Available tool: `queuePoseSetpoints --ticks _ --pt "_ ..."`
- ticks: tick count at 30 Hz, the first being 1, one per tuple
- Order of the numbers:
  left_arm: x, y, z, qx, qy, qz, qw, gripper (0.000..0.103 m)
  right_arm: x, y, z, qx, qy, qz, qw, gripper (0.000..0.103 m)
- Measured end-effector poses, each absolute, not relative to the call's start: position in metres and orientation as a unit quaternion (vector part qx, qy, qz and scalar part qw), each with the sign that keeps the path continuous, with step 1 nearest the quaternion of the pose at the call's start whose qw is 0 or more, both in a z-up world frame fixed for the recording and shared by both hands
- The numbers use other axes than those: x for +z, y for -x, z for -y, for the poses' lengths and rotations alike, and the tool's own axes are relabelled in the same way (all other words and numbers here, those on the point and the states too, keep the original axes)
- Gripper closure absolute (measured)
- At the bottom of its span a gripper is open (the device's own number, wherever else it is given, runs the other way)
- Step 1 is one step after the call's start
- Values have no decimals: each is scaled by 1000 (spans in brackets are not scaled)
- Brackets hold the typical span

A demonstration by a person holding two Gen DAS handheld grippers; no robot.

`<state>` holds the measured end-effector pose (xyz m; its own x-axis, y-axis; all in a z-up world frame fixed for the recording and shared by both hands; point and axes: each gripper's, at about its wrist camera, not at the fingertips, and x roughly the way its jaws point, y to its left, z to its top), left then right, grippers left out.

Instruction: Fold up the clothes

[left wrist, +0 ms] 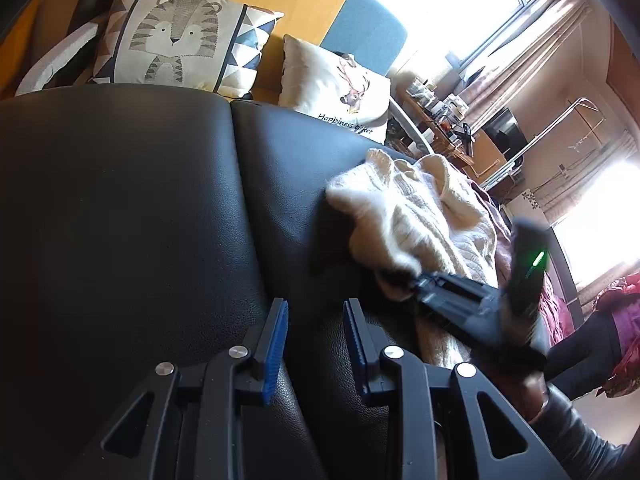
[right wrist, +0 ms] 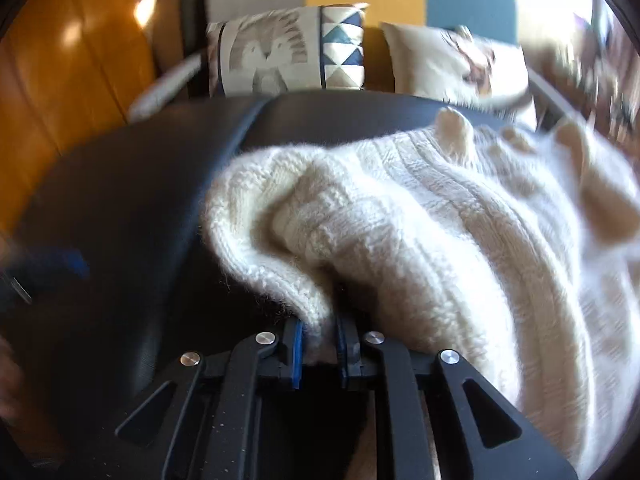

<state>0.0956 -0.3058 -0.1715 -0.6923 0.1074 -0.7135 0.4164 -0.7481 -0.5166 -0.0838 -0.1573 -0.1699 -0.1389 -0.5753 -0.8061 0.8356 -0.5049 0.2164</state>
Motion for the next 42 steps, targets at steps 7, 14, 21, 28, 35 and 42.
queuePoseSetpoints --ticks 7,14,21,28,35,42 --pt "-166 -96 303 -857 -377 -341 85 74 -120 129 118 -670 -510 108 528 90" --pt "-153 -97 301 -866 -364 -333 82 74 -88 138 108 -580 -513 253 580 90" --pt "-143 -100 297 -878 -355 -311 78 74 -88 132 127 -566 -528 225 592 90" --pt "-148 -95 287 -886 -363 -280 69 74 -122 118 155 -737 -482 -34 472 75" --pt "-188 -60 285 -868 -413 -275 33 74 -130 103 126 -779 -450 -101 425 55" --pt "-215 -26 282 -838 -433 -331 -11 74 -137 100 106 -785 -451 -97 414 55"
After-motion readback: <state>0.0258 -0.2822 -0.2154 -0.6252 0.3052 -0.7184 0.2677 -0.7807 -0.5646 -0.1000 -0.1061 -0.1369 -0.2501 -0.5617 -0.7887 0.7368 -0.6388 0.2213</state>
